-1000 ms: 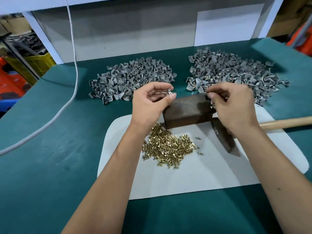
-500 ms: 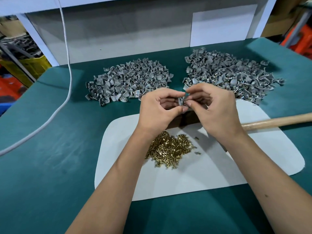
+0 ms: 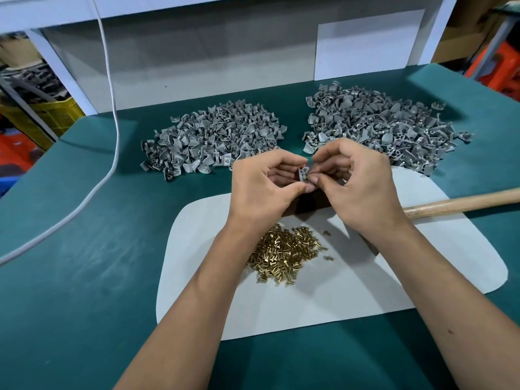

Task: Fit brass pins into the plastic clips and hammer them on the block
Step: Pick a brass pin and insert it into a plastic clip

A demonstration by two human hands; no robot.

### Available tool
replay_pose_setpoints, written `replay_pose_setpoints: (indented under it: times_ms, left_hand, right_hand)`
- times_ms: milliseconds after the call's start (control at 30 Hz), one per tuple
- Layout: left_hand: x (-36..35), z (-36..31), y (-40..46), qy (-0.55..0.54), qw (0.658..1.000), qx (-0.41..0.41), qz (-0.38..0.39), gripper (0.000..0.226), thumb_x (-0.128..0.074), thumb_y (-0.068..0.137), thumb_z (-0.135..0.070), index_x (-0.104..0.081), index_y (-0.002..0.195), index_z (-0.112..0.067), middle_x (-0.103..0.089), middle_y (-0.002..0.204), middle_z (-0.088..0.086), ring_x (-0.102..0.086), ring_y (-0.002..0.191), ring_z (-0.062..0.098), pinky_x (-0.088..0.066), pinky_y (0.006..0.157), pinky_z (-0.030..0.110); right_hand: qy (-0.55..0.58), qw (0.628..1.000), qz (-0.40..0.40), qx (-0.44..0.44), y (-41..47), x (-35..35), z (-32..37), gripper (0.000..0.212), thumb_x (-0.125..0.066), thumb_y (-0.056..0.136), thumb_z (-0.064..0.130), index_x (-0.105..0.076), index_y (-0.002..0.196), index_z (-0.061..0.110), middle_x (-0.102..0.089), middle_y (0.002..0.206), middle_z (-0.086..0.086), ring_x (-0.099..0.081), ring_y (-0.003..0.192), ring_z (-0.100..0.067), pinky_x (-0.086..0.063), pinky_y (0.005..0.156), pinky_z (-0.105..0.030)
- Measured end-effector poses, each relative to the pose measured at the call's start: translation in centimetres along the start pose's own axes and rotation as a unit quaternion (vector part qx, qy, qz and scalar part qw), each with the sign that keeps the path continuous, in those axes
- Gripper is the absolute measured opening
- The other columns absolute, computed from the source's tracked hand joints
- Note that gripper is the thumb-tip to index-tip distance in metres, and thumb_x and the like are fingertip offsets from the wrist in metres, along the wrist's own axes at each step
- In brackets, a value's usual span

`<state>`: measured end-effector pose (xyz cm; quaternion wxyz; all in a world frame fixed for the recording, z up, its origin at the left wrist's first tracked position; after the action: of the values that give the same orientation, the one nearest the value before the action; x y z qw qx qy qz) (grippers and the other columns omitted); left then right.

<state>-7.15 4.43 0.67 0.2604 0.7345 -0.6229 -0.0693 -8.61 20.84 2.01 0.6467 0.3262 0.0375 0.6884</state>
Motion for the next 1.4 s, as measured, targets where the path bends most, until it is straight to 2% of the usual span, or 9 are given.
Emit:
replay_pose_setpoints:
  times_ms: [167,433,533,667,800,933,1167,1267,1400]
  left_hand:
    - [-0.2,-0.5,-0.3,0.036,0.999,-0.022,-0.012,0.034,-0.093,0.065,-0.001,-0.078,0.093,-0.011,-0.078,0.083,0.0,-0.077,0.074,0.013,-0.065,0.072,0.035]
    - [0.1,0.4,-0.5,0.011,0.999,0.014,-0.033,0.037,-0.098,0.062,-0.014,-0.078,0.093,-0.013,-0.077,0.083,0.0,-0.075,0.077,0.02,-0.064,0.076,0.038]
    - [0.2,0.5,-0.3,-0.006,0.999,0.02,-0.031,0.038,-0.099,0.06,-0.018,-0.077,0.091,-0.021,-0.076,0.082,0.0,-0.074,0.078,0.023,-0.063,0.076,0.033]
    - [0.2,0.9,-0.2,-0.031,0.999,0.034,-0.024,0.039,-0.099,0.059,-0.016,-0.077,0.091,-0.018,-0.077,0.083,0.006,-0.075,0.08,0.03,-0.064,0.078,0.036]
    - [0.2,0.9,-0.2,-0.051,0.998,0.04,-0.007,0.039,-0.099,0.058,-0.012,-0.077,0.09,-0.015,-0.077,0.084,0.012,-0.074,0.081,0.036,-0.063,0.081,0.044]
    - [0.1,0.3,-0.1,-0.048,0.999,0.022,0.006,0.038,-0.099,0.057,-0.012,-0.077,0.088,-0.018,-0.076,0.081,0.007,-0.071,0.074,0.021,-0.063,0.075,0.035]
    - [0.0,-0.1,-0.2,-0.014,1.0,0.005,0.023,0.036,-0.098,0.06,-0.012,-0.077,0.089,-0.013,-0.075,0.079,0.007,-0.072,0.073,0.031,-0.064,0.073,0.04]
    - [0.1,0.4,-0.1,-0.029,0.999,0.02,0.02,0.035,-0.097,0.061,-0.009,-0.077,0.09,-0.01,-0.076,0.081,0.01,-0.072,0.074,0.023,-0.064,0.075,0.036]
    - [0.3,1.0,-0.2,-0.086,0.995,0.056,0.0,0.022,-0.09,0.074,-0.008,-0.075,0.09,-0.003,-0.076,0.08,0.015,-0.074,0.073,0.026,-0.064,0.072,0.038]
  right_hand:
    - [-0.014,1.0,-0.002,0.002,-0.2,-0.3,0.3,0.029,-0.08,0.08,-0.004,-0.07,0.095,0.019,-0.072,0.08,0.011,-0.071,0.079,-0.002,-0.057,0.073,-0.017]
    - [0.032,0.999,0.01,-0.011,0.0,0.1,-0.3,0.018,-0.082,0.081,0.001,-0.071,0.087,0.015,-0.073,0.077,0.006,-0.072,0.074,-0.008,-0.061,0.074,-0.029]
    - [0.035,0.999,0.029,0.013,0.1,0.2,0.0,0.018,-0.081,0.082,0.002,-0.073,0.091,0.015,-0.075,0.082,0.005,-0.073,0.079,-0.009,-0.061,0.076,-0.027]
    - [0.004,0.997,0.044,0.071,0.0,0.3,1.0,0.017,-0.079,0.082,0.0,-0.072,0.092,0.011,-0.074,0.084,0.007,-0.072,0.081,-0.009,-0.06,0.074,-0.025]
    - [-0.037,0.991,0.047,0.116,-0.2,0.4,1.9,0.023,-0.078,0.082,-0.004,-0.062,0.092,0.009,-0.071,0.082,0.005,-0.072,0.079,-0.008,-0.06,0.071,-0.028]
    - [-0.032,0.992,0.05,0.11,-0.1,0.5,1.8,0.029,-0.077,0.08,-0.008,-0.057,0.092,0.009,-0.071,0.08,0.004,-0.073,0.078,-0.008,-0.061,0.073,-0.028]
    - [-0.051,0.991,0.066,0.109,0.0,0.1,1.4,0.031,-0.076,0.081,-0.01,-0.058,0.093,0.012,-0.072,0.081,0.003,-0.072,0.08,-0.007,-0.059,0.073,-0.023]
    - [-0.062,0.99,0.051,0.12,-0.1,0.0,1.4,0.025,-0.078,0.083,-0.003,-0.061,0.094,0.011,-0.071,0.083,0.005,-0.071,0.08,-0.006,-0.059,0.073,-0.025]
    - [-0.087,0.983,0.006,0.159,-0.4,0.3,2.1,0.008,-0.077,0.088,0.005,-0.072,0.094,0.008,-0.073,0.084,0.003,-0.068,0.078,-0.006,-0.057,0.074,-0.026]
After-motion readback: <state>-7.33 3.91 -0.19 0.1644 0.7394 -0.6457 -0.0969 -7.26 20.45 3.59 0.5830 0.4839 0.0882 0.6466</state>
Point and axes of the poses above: each hand's wrist, its own y-axis towards the middle knuckle, its own x-axis out of the back of the hand, z = x × y, the point moved 7 cm from there along y, towards the middle knuckle
